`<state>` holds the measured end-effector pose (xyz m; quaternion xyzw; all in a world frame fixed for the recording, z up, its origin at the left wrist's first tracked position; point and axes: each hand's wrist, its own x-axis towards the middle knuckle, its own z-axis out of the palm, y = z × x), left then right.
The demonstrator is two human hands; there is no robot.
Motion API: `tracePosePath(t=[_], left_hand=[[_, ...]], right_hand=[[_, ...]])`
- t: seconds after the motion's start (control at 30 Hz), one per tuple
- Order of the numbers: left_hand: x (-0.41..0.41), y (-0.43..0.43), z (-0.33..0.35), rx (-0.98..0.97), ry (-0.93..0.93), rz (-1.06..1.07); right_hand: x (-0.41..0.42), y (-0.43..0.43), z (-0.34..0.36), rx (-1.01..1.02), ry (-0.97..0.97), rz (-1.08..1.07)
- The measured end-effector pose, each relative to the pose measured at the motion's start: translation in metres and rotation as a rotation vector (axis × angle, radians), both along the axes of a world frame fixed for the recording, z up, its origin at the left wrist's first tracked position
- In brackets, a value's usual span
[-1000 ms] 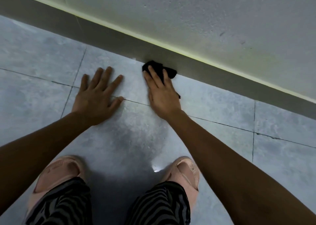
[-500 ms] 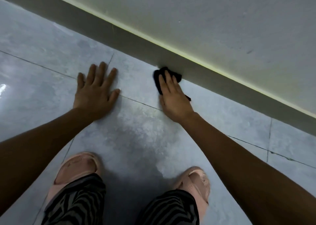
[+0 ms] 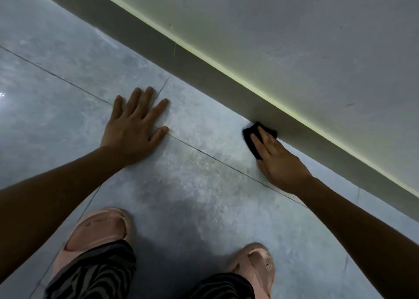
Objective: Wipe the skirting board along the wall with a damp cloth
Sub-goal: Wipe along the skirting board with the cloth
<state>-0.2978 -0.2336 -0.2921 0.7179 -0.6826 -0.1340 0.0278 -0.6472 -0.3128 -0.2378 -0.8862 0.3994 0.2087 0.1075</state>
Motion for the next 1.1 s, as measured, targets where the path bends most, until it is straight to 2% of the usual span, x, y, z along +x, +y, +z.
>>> tracePosePath(t=[0.2, 0.33, 0.43, 0.6, 0.7, 0.87, 1.0, 1.1], left_hand=[[-0.006, 0.001, -0.003, -0.014, 0.021, 0.041], [-0.005, 0.0, -0.001, -0.014, 0.025, 0.025], [-0.003, -0.001, 0.0, -0.004, 0.033, 0.019], [-0.006, 0.0, -0.001, -0.009, 0.031, 0.024], [-0.01, 0.001, -0.002, -0.009, 0.056, 0.042], [-0.011, 0.001, 0.0, -0.01, 0.061, 0.061], [-0.016, 0.0, 0.002, -0.001, 0.056, 0.079], [-0.016, -0.001, 0.006, 0.035, 0.061, 0.078]], right_hand=[[0.087, -0.022, -0.009, 0.012, -0.046, 0.174], [0.133, -0.019, -0.019, -0.023, -0.156, 0.103], [0.106, 0.007, -0.024, -0.18, -0.121, -0.003], [0.022, 0.038, -0.018, -0.329, 0.015, -0.119], [0.009, 0.042, -0.01, -0.282, -0.012, -0.175], [0.067, 0.047, -0.021, -0.103, -0.182, -0.426], [0.106, 0.029, -0.024, -0.045, -0.232, -0.265], [0.109, 0.023, -0.029, -0.052, -0.234, -0.28]])
